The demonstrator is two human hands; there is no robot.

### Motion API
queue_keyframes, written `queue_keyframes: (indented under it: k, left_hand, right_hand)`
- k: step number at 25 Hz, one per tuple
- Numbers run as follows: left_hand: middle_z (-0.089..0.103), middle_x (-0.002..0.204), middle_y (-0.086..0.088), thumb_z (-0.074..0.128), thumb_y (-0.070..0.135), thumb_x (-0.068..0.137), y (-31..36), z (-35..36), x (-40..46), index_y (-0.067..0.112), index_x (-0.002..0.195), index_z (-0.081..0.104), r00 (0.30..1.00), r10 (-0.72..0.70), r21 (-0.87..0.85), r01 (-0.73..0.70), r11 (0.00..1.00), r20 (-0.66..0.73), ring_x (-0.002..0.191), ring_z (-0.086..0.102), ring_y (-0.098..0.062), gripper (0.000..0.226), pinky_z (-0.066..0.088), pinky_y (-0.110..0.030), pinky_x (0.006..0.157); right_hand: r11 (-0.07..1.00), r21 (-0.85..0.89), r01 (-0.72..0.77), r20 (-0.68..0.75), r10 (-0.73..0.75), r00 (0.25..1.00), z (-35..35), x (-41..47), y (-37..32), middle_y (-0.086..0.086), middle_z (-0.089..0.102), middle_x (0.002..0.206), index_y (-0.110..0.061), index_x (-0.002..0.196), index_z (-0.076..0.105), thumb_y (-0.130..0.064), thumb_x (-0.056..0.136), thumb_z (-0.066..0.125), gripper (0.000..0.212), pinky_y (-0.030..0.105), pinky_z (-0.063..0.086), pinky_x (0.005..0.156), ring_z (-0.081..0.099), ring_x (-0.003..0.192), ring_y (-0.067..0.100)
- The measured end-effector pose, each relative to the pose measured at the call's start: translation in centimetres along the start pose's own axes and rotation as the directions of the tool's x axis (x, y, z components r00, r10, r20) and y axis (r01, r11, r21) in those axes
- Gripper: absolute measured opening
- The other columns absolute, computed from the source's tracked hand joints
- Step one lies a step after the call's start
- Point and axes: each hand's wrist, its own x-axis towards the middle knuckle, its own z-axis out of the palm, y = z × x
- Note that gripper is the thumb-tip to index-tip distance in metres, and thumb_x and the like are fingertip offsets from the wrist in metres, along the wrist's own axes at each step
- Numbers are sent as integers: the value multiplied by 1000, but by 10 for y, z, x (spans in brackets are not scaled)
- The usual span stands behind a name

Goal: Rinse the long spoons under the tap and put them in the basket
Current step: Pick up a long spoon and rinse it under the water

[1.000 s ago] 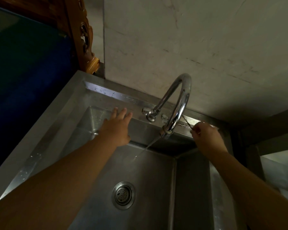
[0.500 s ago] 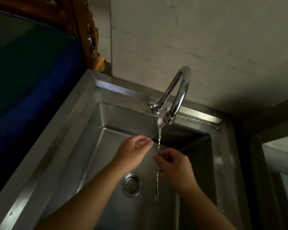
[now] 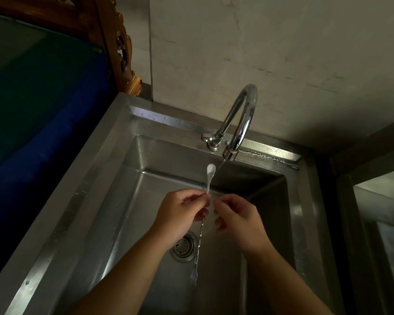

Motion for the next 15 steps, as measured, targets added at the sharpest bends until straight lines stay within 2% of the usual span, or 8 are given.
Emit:
queue_keyframes:
  k: [2, 4, 8, 9, 11, 12, 15]
  left_hand:
    - [81, 79, -1, 79, 46, 74, 4, 6, 1, 30, 85, 84, 1000, -5, -5, 5, 1000, 16, 68, 76, -13, 20, 60, -25, 63]
    - [81, 78, -1, 79, 49, 72, 6, 11, 2, 30, 85, 84, 1000, -14, 5, 14, 1000, 9, 68, 77, -15, 24, 60, -26, 62]
    - [82, 78, -3, 78, 49, 71, 7, 16, 1, 31, 85, 84, 999, -41, -1, 41, 999, -21, 68, 78, -15, 24, 59, -25, 60]
    - [82, 77, -3, 78, 46, 72, 7, 17, 1, 30, 84, 84, 998, -51, -8, 51, 999, -28, 67, 77, -14, 20, 59, -24, 59]
    - [81, 76, -3, 78, 38, 77, 6, 17, -1, 30, 81, 84, 997, -73, -19, 73, 997, -33, 66, 77, -14, 12, 58, -23, 57]
    - [81, 75, -4, 78, 34, 80, 5, 17, -2, 29, 82, 84, 996, -86, -24, 86, 996, -31, 66, 77, -14, 9, 58, -23, 57]
    - [82, 75, -5, 77, 26, 87, 0, 17, -6, 26, 83, 84, 994, -109, -17, 109, 994, -19, 66, 77, -15, 8, 57, -23, 57]
  right_hand:
    - [1000, 27, 13, -49, -12, 999, -4, 11, -6, -2, 69, 65, -9, 96, 76, -15, 96, 66, 11, 22, 52, 50, 61, 53, 10]
    - [998, 62, -9, -39, 12, 999, -4, 21, -12, -3, 69, 66, -11, 96, 78, -21, 95, 68, 14, 22, 50, 49, 59, 51, 9]
    - [992, 85, -92, 21, 90, 996, 1, 30, -17, 0, 66, 61, -3, 91, 78, -28, 94, 70, 27, 23, 51, 51, 58, 51, 9]
    - [989, 102, -107, 29, 105, 994, 2, 30, -17, 5, 67, 62, 0, 91, 77, -27, 94, 70, 28, 27, 54, 55, 60, 55, 13]
    - [976, 167, -140, 42, 135, 990, 4, 30, -14, 26, 71, 78, 5, 94, 75, -23, 94, 68, 29, 42, 58, 70, 64, 69, 28]
    - [969, 194, -155, 48, 148, 988, 4, 30, -13, 32, 70, 82, 8, 95, 74, -21, 94, 68, 30, 45, 57, 74, 63, 73, 32]
    - [952, 236, -193, 52, 186, 981, 5, 28, -9, 17, 65, 68, 11, 87, 71, -20, 92, 67, 32, 34, 54, 60, 60, 63, 27]
